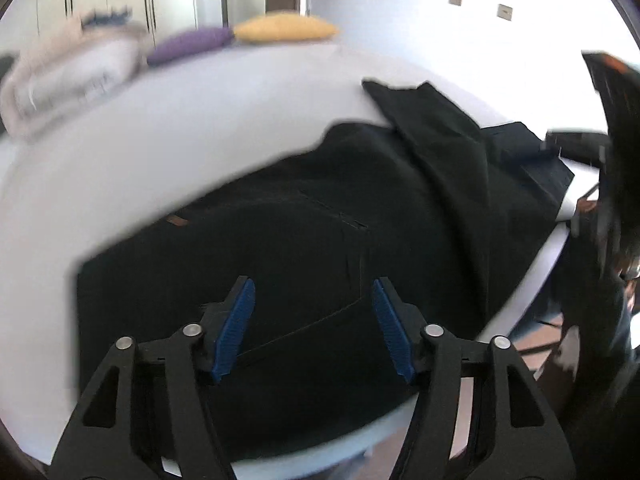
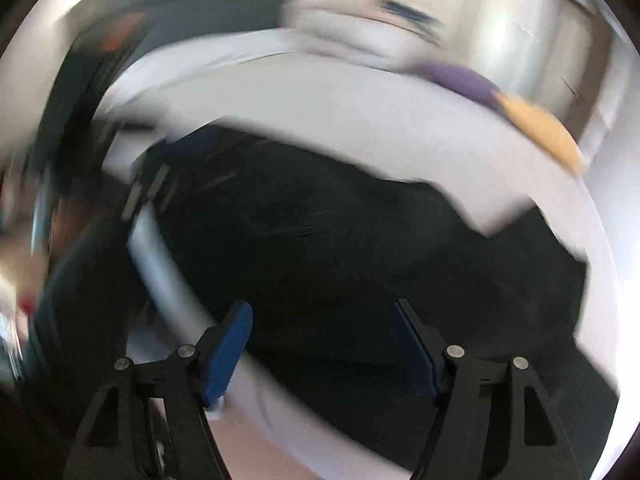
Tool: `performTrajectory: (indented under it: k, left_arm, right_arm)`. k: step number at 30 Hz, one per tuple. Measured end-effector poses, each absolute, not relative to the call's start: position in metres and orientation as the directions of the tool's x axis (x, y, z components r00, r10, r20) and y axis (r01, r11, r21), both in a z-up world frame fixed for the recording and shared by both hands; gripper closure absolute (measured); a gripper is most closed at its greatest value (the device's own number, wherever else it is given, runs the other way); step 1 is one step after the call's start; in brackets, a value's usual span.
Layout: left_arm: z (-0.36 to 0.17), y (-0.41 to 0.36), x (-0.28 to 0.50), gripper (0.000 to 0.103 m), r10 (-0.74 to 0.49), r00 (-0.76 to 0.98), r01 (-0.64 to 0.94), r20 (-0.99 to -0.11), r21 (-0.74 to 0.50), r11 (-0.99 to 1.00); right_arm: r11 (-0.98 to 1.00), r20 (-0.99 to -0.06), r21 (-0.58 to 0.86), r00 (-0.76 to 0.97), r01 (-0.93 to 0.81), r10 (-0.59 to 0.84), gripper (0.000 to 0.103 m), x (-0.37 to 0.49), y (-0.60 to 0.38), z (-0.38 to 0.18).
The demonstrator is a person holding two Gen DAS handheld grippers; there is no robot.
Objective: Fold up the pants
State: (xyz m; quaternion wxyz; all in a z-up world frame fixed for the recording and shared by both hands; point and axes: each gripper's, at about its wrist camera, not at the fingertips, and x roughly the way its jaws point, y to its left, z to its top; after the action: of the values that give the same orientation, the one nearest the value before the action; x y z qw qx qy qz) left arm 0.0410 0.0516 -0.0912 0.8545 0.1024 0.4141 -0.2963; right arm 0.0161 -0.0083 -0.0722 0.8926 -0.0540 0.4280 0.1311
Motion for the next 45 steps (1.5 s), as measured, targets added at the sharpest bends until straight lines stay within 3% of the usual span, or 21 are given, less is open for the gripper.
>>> performTrajectory:
  k: [3, 5, 8, 12, 16, 19, 21, 23, 24, 29, 34, 39, 41, 45]
  left_arm:
    - [-0.125, 0.057, 0.066, 0.057, -0.455, 0.392, 0.474, -0.800, -0.248, 0.845]
    - [-0.132, 0.068, 0.069, 0.057, -0.499, 0.397, 0.428, -0.770, -0.325, 0.843]
    - [-0.133, 0.062, 0.066, 0.057, -0.468, 0.414, 0.435, -0.780, -0.282, 0.855]
    - [-0.135, 0.056, 0.064, 0.057, -0.453, 0.422, 0.420, -0.786, -0.273, 0.865]
    - [-0.141, 0.062, 0.059, 0.057, -0.471, 0.419, 0.423, -0.776, -0.293, 0.858]
    - [-0.140, 0.070, 0.058, 0.057, -0.465, 0.427, 0.419, -0.775, -0.287, 0.862]
    - [-0.141, 0.068, 0.058, 0.057, -0.464, 0.433, 0.413, -0.773, -0.287, 0.864]
    - [-0.140, 0.068, 0.058, 0.057, -0.460, 0.437, 0.411, -0.773, -0.284, 0.866]
    - [-0.138, 0.069, 0.057, 0.057, -0.459, 0.437, 0.409, -0.773, -0.283, 0.867]
    - [-0.138, 0.066, 0.056, 0.057, -0.455, 0.434, 0.397, -0.777, -0.288, 0.871]
    - [-0.139, 0.058, 0.060, 0.057, -0.449, 0.430, 0.388, -0.783, -0.288, 0.875]
    - [-0.138, 0.057, 0.068, 0.057, -0.452, 0.422, 0.359, -0.786, -0.313, 0.879]
    - [-0.137, 0.057, 0.071, 0.057, -0.449, 0.417, 0.345, -0.790, -0.319, 0.883]
    - [-0.135, 0.057, 0.073, 0.057, -0.439, 0.411, 0.319, -0.799, -0.325, 0.890]
  right_arm:
    - [0.992, -0.777, 0.103, 0.616, -0.077, 0.129, 0.030, 0.067, -0.066, -0.062]
    - [0.989, -0.788, 0.146, 0.608, 0.036, 0.094, 0.030, 0.108, -0.097, -0.061]
    - [0.972, -0.811, 0.179, 0.582, 0.153, 0.058, 0.030, 0.171, -0.125, -0.071]
    - [0.945, -0.866, 0.096, 0.494, 0.313, -0.075, 0.030, 0.244, -0.142, -0.104]
    - [0.924, -0.923, 0.068, 0.376, 0.377, -0.086, 0.030, 0.276, -0.150, -0.142]
    - [0.919, -0.907, 0.000, 0.388, 0.393, -0.165, 0.029, 0.282, -0.149, -0.149]
    - [0.915, -0.902, 0.025, 0.404, 0.402, -0.153, 0.044, 0.280, -0.151, -0.148]
    - [0.927, -0.899, 0.039, 0.418, 0.374, -0.131, 0.093, 0.277, -0.151, -0.144]
    - [0.926, -0.896, 0.059, 0.429, 0.373, -0.116, 0.097, 0.273, -0.154, -0.139]
    - [0.888, -0.795, 0.262, 0.606, 0.378, -0.024, 0.098, 0.213, -0.191, -0.094]
    - [0.746, -0.643, 0.509, 0.766, 0.429, -0.001, 0.098, 0.077, -0.264, -0.062]
    - [0.513, -0.633, 0.630, 0.768, 0.583, -0.096, 0.098, -0.061, -0.330, -0.104]
    - [0.387, -0.648, 0.685, 0.759, 0.617, -0.063, 0.097, -0.098, -0.343, -0.139]
    - [0.263, -0.583, 0.776, 0.811, 0.573, -0.046, 0.084, -0.135, -0.342, -0.169]
